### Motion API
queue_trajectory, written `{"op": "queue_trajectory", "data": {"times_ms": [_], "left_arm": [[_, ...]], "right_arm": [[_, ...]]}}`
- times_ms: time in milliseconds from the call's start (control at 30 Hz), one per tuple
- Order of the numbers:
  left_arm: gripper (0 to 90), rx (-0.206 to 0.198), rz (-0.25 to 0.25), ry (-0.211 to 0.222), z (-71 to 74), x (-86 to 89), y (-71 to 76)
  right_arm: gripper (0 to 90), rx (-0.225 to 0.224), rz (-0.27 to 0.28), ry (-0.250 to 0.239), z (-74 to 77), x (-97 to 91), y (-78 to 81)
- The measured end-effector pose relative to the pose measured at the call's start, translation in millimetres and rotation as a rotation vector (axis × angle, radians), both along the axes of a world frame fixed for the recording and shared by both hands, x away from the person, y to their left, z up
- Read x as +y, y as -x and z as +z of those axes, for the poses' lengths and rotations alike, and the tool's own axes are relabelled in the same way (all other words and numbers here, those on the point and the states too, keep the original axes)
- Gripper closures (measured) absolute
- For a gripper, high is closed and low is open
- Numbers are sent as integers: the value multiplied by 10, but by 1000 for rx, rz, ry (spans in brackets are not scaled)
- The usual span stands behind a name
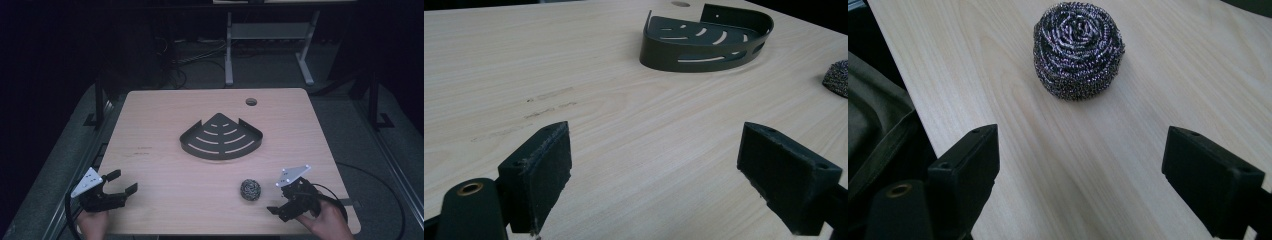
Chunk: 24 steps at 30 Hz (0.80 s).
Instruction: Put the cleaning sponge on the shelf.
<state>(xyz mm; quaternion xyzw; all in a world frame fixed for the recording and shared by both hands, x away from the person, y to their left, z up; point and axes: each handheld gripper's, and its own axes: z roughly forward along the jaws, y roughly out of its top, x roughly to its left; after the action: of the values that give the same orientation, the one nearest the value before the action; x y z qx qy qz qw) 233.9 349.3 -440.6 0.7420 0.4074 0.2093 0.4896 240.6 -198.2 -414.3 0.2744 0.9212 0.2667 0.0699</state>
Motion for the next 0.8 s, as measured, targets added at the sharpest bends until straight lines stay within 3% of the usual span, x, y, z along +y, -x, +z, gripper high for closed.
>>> {"op": "queue_trajectory", "data": {"times_ms": [800], "left_arm": [[135,0,3,-1,6,4,7]], "right_arm": [[150,7,73,22,14,278,-134]]}}
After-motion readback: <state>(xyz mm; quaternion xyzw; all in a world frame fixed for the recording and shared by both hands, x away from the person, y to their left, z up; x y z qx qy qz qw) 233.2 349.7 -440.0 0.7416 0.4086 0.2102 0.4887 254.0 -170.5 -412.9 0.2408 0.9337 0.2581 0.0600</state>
